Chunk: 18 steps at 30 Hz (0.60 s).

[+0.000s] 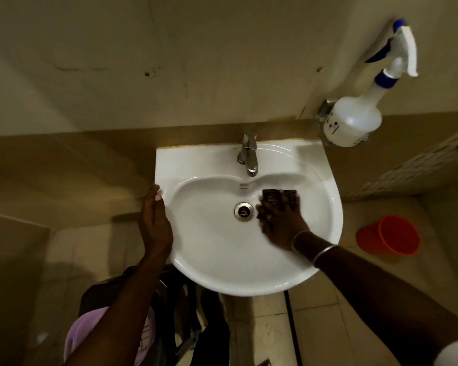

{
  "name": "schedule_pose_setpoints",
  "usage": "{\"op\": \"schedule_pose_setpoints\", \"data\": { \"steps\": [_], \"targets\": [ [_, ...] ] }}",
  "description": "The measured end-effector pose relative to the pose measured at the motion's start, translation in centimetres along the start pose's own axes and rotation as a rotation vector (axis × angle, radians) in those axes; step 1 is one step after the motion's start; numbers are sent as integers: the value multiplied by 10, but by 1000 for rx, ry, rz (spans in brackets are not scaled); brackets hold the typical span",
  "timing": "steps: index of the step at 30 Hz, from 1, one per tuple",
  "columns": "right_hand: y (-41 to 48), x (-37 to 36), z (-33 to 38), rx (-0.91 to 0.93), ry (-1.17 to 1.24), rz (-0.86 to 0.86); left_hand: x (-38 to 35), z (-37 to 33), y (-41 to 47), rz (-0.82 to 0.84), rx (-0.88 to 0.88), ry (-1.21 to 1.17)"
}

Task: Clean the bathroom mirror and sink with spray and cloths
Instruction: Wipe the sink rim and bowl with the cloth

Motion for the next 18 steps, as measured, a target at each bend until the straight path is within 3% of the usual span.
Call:
{"op": "schedule_pose_setpoints", "data": {
  "steps": [5,11,18],
  "targets": [
    [-40,16,-3,-123,-70,201,4,-5,-6,53,-1,33],
    [-72,32,64,-123,21,460,3,-9,-22,111,-25,7],
    [-51,77,199,-80,491,395,15,-10,-20,98,12,-111]
  ]
}}
Point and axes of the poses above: each hand's wrist, its own y-axis towards the middle knuckle, its own x-axis out of the back of the hand, z = x × y, the point moved 2 cm from there along y, towards the middle knuckle
